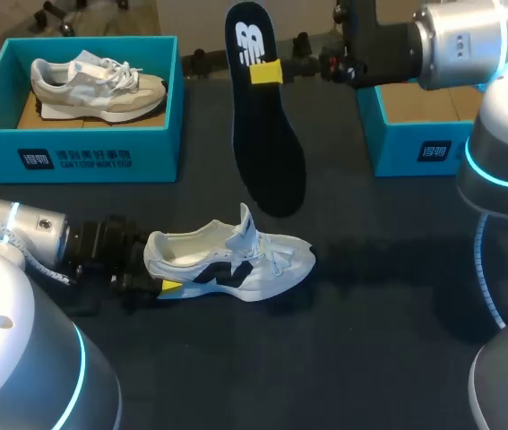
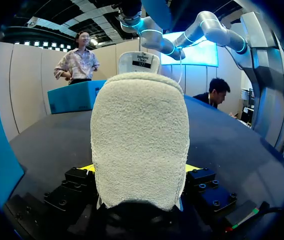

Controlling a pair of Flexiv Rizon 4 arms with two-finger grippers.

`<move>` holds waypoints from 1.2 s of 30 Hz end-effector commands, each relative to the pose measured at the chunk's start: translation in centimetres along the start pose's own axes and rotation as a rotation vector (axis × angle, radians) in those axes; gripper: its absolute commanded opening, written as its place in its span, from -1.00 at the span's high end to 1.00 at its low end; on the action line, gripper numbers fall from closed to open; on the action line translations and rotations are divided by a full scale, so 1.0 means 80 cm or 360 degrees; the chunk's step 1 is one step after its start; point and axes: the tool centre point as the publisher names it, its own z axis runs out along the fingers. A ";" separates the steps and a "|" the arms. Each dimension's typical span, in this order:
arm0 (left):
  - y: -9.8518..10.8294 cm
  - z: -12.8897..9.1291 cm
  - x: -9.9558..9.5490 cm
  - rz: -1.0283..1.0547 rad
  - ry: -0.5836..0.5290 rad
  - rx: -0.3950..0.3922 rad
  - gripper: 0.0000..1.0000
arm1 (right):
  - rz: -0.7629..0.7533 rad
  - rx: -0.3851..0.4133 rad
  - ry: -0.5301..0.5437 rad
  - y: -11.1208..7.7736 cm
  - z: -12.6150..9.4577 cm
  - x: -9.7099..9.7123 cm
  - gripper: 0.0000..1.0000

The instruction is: Take the shoe out of the shoebox, open the shoe tongue, remove and reinsert the insole, then place the shoe into the shoebox

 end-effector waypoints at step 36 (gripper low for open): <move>0.000 0.001 0.001 0.0001 -0.0001 -0.0002 1.00 | 0.0471 0.0042 -0.0146 -0.071 -0.072 0.156 1.00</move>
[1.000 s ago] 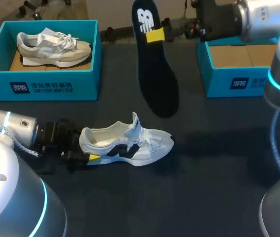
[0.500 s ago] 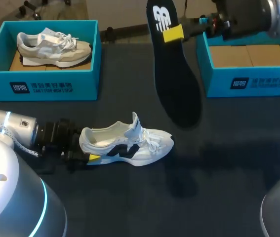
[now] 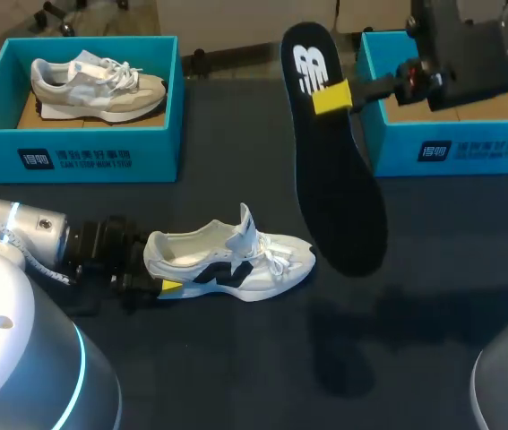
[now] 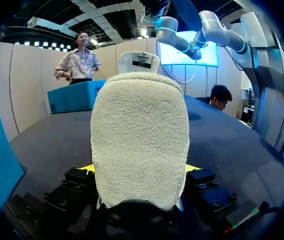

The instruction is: Take the shoe out of the shoebox, open the shoe tongue, remove and reinsert the insole, then place the shoe into the shoebox

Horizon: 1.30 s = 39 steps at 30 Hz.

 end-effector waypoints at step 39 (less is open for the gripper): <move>0.000 0.001 0.001 0.0001 -0.0001 -0.0001 1.00 | 0.0035 -0.0288 -0.0159 -0.003 -0.001 0.007 1.00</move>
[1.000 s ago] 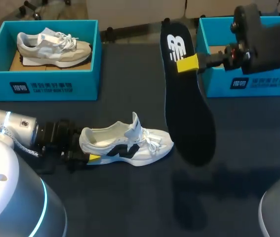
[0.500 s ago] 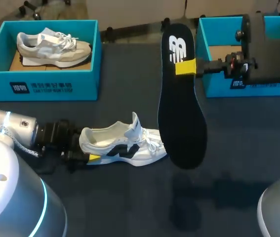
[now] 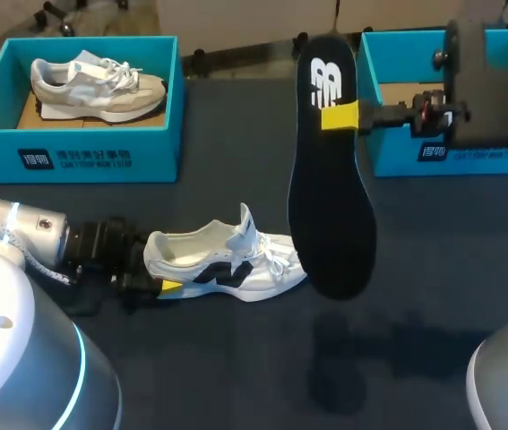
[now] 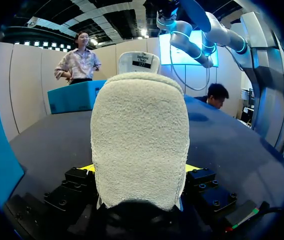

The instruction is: Take the shoe out of the shoebox, open the shoe tongue, remove and reinsert the insole, then place the shoe into the shoebox

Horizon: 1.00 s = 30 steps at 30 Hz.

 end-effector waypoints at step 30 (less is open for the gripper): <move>0.000 0.001 0.001 0.0001 -0.0001 -0.0001 1.00 | -0.0031 -0.0018 -0.0033 0.018 0.004 -0.020 1.00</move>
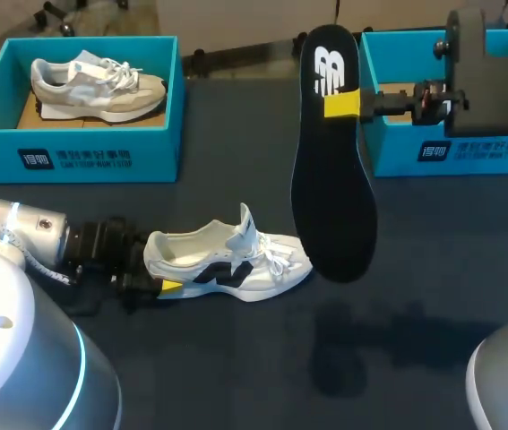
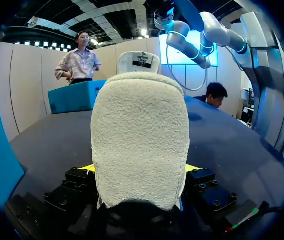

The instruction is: Take the shoe out of the shoebox, open the shoe tongue, remove and reinsert the insole, then place the shoe into the shoebox

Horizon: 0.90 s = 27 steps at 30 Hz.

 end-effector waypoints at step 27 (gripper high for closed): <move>-0.018 -0.027 -0.004 0.0103 -0.0043 -0.0246 -1.00 | 0.0002 0.0000 -0.0003 0.001 0.006 -0.001 1.00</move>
